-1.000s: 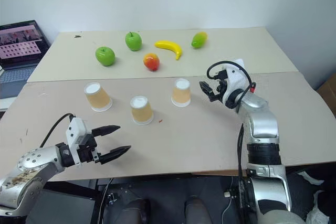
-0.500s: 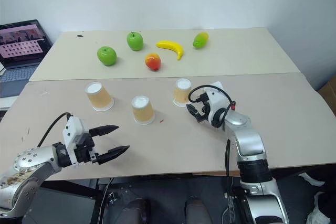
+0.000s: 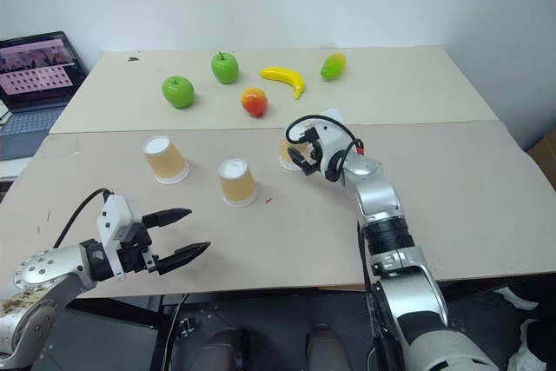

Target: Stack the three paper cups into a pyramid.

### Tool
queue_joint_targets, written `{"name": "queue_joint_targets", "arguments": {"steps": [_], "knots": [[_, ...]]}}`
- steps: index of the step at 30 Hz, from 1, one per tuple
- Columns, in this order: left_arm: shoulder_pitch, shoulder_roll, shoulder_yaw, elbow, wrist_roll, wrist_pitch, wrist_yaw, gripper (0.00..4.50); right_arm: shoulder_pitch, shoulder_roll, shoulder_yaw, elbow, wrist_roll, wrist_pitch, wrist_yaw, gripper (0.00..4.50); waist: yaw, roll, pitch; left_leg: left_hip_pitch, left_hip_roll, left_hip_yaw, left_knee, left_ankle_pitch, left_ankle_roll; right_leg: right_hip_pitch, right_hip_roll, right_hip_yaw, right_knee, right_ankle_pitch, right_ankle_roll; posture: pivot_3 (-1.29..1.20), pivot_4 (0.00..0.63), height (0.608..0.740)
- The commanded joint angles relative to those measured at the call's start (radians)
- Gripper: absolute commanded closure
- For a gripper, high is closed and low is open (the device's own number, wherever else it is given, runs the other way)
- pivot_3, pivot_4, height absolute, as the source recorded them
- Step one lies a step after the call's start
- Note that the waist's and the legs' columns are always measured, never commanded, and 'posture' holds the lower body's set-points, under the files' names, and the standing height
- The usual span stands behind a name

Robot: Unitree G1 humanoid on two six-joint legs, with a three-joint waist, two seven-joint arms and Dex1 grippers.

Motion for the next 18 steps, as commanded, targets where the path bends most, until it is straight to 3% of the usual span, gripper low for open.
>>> {"name": "queue_joint_targets", "arguments": {"steps": [1,15,18], "knots": [[-0.006,0.001,0.024,-0.027,-0.005,-0.013,0.008,0.00,-0.089,0.029,-0.020,0.078,0.002,-0.080,-0.001,0.09,-0.001,0.000,0.000,0.000,0.000,0.000,0.000,0.000,0.000,0.000,0.000,0.000,0.000,0.000,0.000,0.00,0.150,0.732],[0.002,0.006,0.028,-0.034,-0.004,-0.013,0.018,0.00,-0.213,0.056,-0.067,0.323,0.001,-0.199,-0.011,0.09,-0.014,0.000,0.000,0.000,0.000,0.000,-0.001,0.000,0.000,0.000,0.000,0.000,0.000,0.000,0.000,0.00,0.150,0.732],[0.002,0.008,0.027,-0.029,-0.002,-0.015,0.016,0.00,-0.221,0.056,-0.072,0.327,0.000,-0.196,-0.015,0.86,-0.017,0.000,0.000,0.000,0.000,0.000,-0.001,0.000,0.000,0.000,0.000,0.000,0.001,0.000,0.000,0.00,0.150,0.732]]}}
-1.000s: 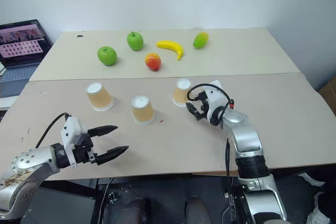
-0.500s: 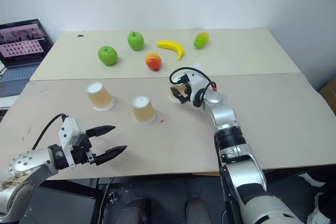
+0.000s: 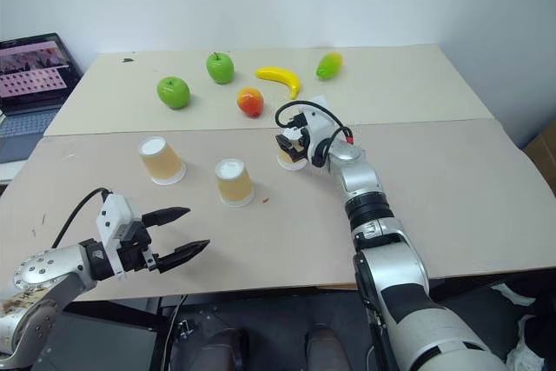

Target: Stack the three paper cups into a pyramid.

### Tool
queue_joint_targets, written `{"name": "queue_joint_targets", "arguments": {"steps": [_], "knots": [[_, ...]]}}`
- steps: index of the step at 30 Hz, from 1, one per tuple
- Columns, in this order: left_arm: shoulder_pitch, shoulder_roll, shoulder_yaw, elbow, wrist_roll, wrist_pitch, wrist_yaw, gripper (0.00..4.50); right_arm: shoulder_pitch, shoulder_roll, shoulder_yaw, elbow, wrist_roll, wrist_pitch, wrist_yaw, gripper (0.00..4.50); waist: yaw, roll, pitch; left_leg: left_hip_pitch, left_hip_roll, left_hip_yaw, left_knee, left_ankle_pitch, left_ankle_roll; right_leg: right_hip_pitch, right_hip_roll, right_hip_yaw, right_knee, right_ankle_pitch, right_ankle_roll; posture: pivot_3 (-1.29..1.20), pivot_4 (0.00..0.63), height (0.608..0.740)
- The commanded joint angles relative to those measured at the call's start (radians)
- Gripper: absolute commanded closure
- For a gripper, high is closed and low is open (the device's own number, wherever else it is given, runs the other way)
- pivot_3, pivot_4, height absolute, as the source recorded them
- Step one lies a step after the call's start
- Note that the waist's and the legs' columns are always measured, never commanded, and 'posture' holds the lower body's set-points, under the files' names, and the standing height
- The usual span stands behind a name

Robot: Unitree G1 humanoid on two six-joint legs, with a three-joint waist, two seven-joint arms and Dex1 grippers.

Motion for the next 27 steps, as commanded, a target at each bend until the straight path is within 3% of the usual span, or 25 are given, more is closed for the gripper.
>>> {"name": "queue_joint_targets", "arguments": {"steps": [1,2,4,10,17,27], "knots": [[0.000,0.008,0.026,-0.028,-0.003,-0.014,-0.003,0.00,-0.048,-0.006,-0.022,-0.018,0.003,-0.028,-0.006,1.17,-0.002,0.000,0.000,0.000,0.000,0.000,0.000,0.000,0.000,0.000,0.000,0.000,0.000,0.000,0.000,0.00,0.150,0.732],[-0.002,0.009,0.025,-0.027,-0.003,-0.014,-0.003,0.00,-0.048,-0.007,-0.022,-0.025,0.004,-0.024,-0.001,1.65,-0.002,0.000,0.000,0.000,0.000,0.000,0.000,0.000,0.000,0.000,0.000,0.000,0.000,0.000,0.000,0.00,0.150,0.732],[-0.005,0.009,0.021,-0.025,-0.003,-0.012,-0.004,0.00,-0.043,-0.012,-0.023,-0.054,0.009,-0.010,0.009,1.93,-0.003,0.000,0.000,0.000,0.000,0.000,0.000,0.000,0.000,0.000,0.000,0.000,0.000,0.000,0.000,0.00,0.150,0.732],[-0.007,0.007,0.005,-0.020,0.003,-0.013,-0.009,0.00,0.027,-0.077,-0.023,-0.296,0.061,0.093,0.123,1.94,0.000,0.000,0.000,-0.001,0.000,0.000,0.000,0.000,0.000,-0.001,0.000,0.000,0.000,0.000,0.000,0.00,0.150,0.732],[-0.011,0.006,-0.005,-0.018,0.007,-0.011,-0.013,0.00,0.236,-0.236,0.094,-0.711,0.176,0.276,0.442,1.94,0.010,0.000,0.000,-0.001,0.000,0.000,0.000,0.000,0.000,0.000,0.000,-0.001,-0.001,0.000,0.000,0.00,0.150,0.732],[-0.021,0.008,0.001,-0.042,-0.009,0.010,-0.006,0.00,0.285,-0.206,0.169,-0.745,0.162,0.253,0.482,1.94,0.003,0.000,0.000,0.000,0.000,0.000,0.000,0.000,0.000,0.001,0.000,-0.001,0.000,0.000,0.000,0.00,0.150,0.732]]}}
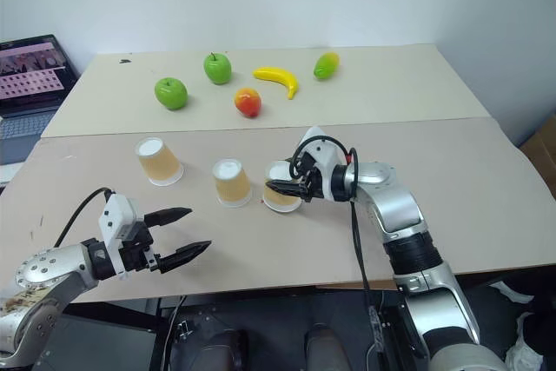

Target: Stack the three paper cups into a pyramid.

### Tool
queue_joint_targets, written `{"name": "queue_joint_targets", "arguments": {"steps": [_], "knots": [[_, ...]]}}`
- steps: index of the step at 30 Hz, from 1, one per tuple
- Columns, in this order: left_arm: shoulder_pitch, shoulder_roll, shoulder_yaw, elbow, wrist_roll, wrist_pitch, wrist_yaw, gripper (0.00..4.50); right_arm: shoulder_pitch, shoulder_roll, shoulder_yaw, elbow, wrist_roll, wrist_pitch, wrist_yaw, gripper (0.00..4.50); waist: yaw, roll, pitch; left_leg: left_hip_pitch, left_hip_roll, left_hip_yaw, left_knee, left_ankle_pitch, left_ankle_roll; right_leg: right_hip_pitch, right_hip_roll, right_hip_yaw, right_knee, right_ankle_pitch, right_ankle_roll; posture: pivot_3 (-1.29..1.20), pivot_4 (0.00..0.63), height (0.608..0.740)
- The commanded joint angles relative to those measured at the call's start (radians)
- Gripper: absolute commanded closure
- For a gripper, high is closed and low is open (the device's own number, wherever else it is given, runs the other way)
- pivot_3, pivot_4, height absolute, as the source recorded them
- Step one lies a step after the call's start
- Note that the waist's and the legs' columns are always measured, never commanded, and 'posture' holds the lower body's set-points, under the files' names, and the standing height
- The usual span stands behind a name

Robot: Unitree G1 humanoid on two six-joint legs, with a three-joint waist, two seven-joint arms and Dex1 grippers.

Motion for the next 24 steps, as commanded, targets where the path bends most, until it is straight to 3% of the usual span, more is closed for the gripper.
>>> {"name": "queue_joint_targets", "arguments": {"steps": [1,24], "knots": [[-0.009,0.008,0.015,-0.046,-0.018,0.009,0.005,0.00,-0.042,0.030,0.002,0.000,-0.004,-0.045,-0.007,1.94,0.001,0.000,0.000,0.000,0.000,0.000,0.000,0.000,0.000,0.000,0.000,0.000,0.000,0.000,0.000,0.00,0.150,0.732],[0.036,0.004,0.064,-0.096,-0.036,0.033,0.042,0.00,-0.189,0.166,0.050,0.353,-0.121,-0.242,0.000,1.94,0.000,0.000,0.000,0.000,0.000,0.000,0.000,0.000,0.000,0.000,0.000,0.000,0.000,0.000,0.000,0.00,0.150,0.732]]}}
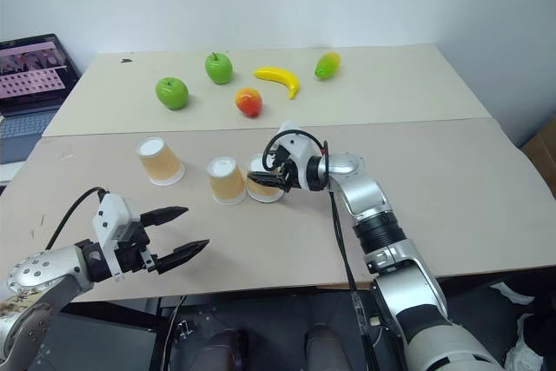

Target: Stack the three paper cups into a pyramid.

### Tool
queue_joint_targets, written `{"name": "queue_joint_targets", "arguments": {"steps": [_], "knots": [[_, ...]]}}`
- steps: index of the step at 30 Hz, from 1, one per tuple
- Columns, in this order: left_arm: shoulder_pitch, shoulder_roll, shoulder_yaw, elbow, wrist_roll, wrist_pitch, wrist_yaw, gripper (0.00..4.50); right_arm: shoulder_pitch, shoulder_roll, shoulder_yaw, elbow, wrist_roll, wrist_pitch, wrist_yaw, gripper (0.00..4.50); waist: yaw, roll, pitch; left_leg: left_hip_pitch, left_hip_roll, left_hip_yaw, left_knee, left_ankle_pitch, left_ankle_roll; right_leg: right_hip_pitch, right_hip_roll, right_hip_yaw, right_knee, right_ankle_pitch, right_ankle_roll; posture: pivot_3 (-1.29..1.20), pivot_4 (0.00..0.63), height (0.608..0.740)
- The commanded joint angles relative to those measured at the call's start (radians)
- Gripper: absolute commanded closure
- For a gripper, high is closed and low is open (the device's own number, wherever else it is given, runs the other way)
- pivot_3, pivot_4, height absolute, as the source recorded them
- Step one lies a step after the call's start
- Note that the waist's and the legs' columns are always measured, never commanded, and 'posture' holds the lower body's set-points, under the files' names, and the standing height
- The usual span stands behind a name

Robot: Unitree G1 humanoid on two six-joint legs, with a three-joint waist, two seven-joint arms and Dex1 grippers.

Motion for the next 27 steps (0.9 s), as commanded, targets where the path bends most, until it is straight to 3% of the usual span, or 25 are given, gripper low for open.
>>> {"name": "queue_joint_targets", "arguments": {"steps": [1,3,4,7,18,25,27], "knots": [[0.007,-0.002,0.023,-0.032,-0.016,-0.008,0.003,0.00,-0.032,0.019,0.002,0.001,-0.008,-0.039,0.011,1.94,0.000,0.000,0.000,0.000,0.000,0.000,0.000,0.000,0.000,0.000,0.000,0.000,0.000,0.000,0.000,0.00,0.150,0.732],[0.008,-0.003,0.023,-0.031,-0.015,-0.010,0.003,0.00,-0.029,0.026,0.001,0.001,-0.009,-0.037,0.013,1.94,0.000,0.000,0.000,0.000,0.000,0.000,0.000,0.000,0.000,0.000,0.000,0.000,0.000,0.000,0.000,0.00,0.150,0.732],[0.009,-0.004,0.023,-0.030,-0.015,-0.011,0.003,0.00,-0.028,0.028,0.000,0.000,-0.009,-0.035,0.014,0.97,0.000,0.000,0.000,0.000,0.000,0.000,0.000,0.000,0.000,0.000,0.000,0.000,0.000,0.000,0.000,0.00,0.150,0.732],[0.011,-0.006,0.025,-0.029,-0.015,-0.013,0.004,0.00,-0.022,0.029,0.002,-0.017,-0.012,-0.033,0.017,0.04,0.000,0.000,0.000,0.000,0.000,0.000,0.000,0.000,0.000,0.000,0.000,0.000,0.000,0.000,0.000,0.00,0.150,0.732],[0.024,-0.047,0.034,-0.016,0.006,-0.037,0.041,0.00,0.018,-0.052,-0.076,-0.313,0.102,0.115,0.060,0.01,0.005,0.000,0.000,0.000,0.000,0.000,0.000,0.000,0.000,0.000,0.000,0.000,0.000,0.000,0.000,0.00,0.150,0.732],[-0.065,-0.305,0.172,0.006,0.127,-0.121,0.451,0.00,0.019,-0.140,-0.199,-0.445,0.194,0.236,0.014,0.01,0.019,-0.001,-0.001,0.000,0.000,0.000,0.001,0.000,0.000,0.000,-0.001,0.000,0.000,0.000,0.000,0.00,0.150,0.732],[-0.105,-0.333,0.206,0.048,0.187,-0.137,0.544,0.00,0.032,-0.164,-0.204,-0.481,0.200,0.257,0.008,0.01,0.024,-0.002,-0.001,0.000,0.000,-0.001,0.001,0.000,0.000,0.001,0.000,0.000,0.000,0.000,0.000,0.00,0.150,0.732]]}}
